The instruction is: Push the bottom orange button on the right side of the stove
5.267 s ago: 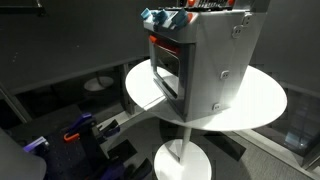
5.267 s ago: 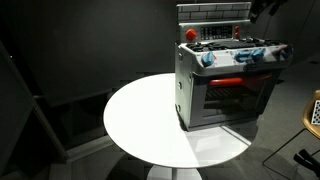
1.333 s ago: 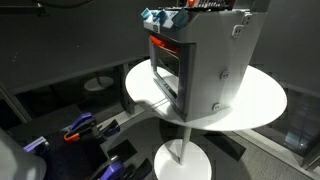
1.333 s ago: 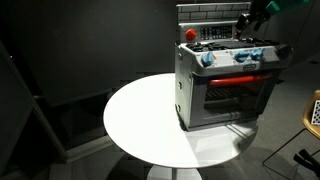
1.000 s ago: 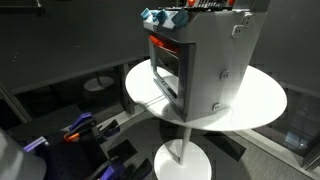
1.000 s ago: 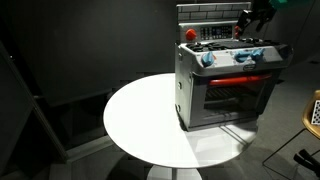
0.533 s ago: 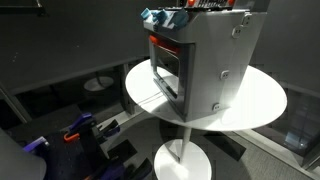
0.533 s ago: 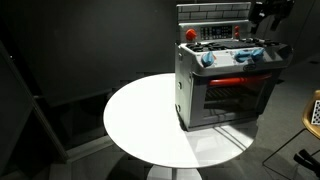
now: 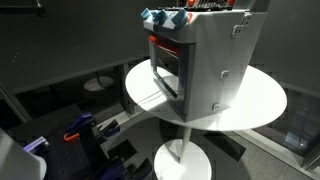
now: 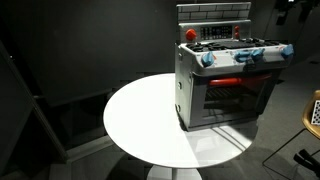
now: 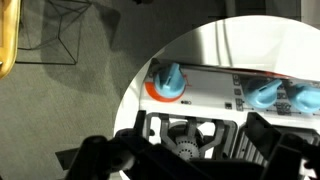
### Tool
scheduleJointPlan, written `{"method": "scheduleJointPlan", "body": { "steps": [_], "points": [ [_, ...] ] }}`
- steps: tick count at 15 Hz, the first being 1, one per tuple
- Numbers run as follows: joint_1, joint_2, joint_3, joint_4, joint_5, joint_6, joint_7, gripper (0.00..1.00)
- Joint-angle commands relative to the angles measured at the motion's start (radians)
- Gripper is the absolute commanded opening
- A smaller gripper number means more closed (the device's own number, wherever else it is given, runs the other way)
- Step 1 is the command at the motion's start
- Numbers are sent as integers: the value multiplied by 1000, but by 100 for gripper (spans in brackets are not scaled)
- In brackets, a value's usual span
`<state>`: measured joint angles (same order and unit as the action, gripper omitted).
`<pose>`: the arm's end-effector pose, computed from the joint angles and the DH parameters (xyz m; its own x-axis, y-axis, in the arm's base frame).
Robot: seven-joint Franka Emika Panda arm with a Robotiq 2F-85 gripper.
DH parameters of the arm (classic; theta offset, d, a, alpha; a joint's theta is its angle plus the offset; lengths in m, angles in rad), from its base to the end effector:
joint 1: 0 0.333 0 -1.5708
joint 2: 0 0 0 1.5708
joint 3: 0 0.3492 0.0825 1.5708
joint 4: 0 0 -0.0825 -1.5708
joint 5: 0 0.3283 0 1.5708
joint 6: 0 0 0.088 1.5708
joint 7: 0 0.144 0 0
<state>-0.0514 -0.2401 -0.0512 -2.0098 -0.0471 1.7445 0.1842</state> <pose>0.4166 -0.0511 0.5616 0.9618 -0.2732 -0.0189 -0.2724 -0.9614 0.0381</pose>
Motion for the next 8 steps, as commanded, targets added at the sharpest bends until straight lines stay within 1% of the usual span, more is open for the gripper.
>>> {"method": "scheduleJointPlan", "body": {
  "steps": [1,5,8],
  "points": [
    [-2,-94,7,-40,1,-77,-39,100],
    [-1,-146,14,-55,-1,-127,-60,100],
    [-6,-127,17,-42,2,-115,-41,100]
  ]
}}
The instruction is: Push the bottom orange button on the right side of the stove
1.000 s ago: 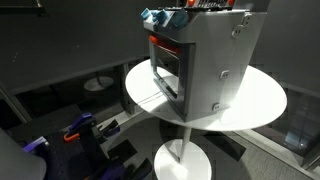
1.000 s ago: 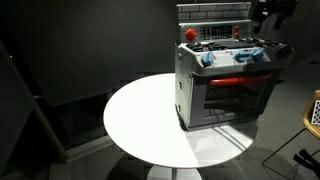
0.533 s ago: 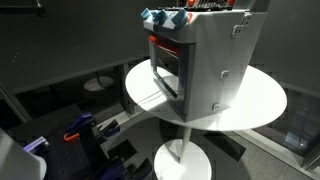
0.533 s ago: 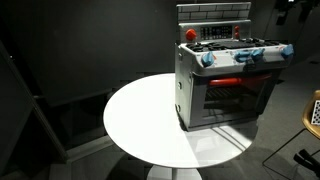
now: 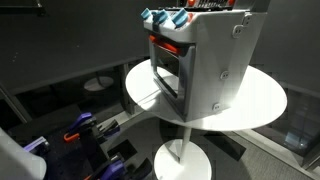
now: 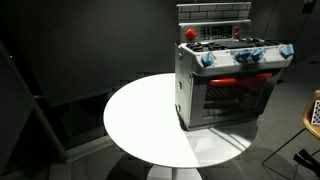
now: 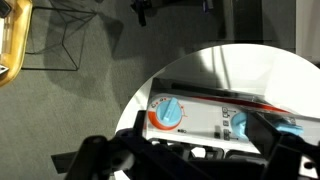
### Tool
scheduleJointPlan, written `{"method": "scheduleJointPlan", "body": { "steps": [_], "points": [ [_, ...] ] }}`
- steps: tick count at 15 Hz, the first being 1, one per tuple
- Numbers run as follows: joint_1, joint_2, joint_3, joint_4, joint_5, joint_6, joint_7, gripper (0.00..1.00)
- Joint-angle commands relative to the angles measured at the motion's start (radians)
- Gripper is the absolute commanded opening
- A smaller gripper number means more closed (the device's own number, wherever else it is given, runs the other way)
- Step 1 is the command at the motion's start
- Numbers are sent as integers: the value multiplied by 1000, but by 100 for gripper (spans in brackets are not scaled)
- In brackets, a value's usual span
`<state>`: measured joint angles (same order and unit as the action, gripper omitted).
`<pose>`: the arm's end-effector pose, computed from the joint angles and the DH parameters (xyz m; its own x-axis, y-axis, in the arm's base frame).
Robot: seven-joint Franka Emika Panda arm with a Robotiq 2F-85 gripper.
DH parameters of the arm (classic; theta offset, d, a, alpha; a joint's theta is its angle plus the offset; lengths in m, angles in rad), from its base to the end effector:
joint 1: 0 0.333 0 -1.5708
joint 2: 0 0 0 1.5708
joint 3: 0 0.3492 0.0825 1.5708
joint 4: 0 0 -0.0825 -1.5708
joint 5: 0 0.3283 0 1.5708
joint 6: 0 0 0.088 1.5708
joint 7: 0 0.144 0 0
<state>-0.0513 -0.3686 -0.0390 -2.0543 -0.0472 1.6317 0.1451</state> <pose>0.3646 -0.0421 0.5842 0.9727 -0.2270 -0.0489 -0.2251 -0.9735 0.0403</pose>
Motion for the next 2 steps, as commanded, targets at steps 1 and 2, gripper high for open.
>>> {"method": "scheduleJointPlan", "body": {
  "steps": [1,2],
  "points": [
    [-6,2,5,2,2,-2,-2,100],
    [-6,4,4,2,2,-2,-2,100]
  ]
}}
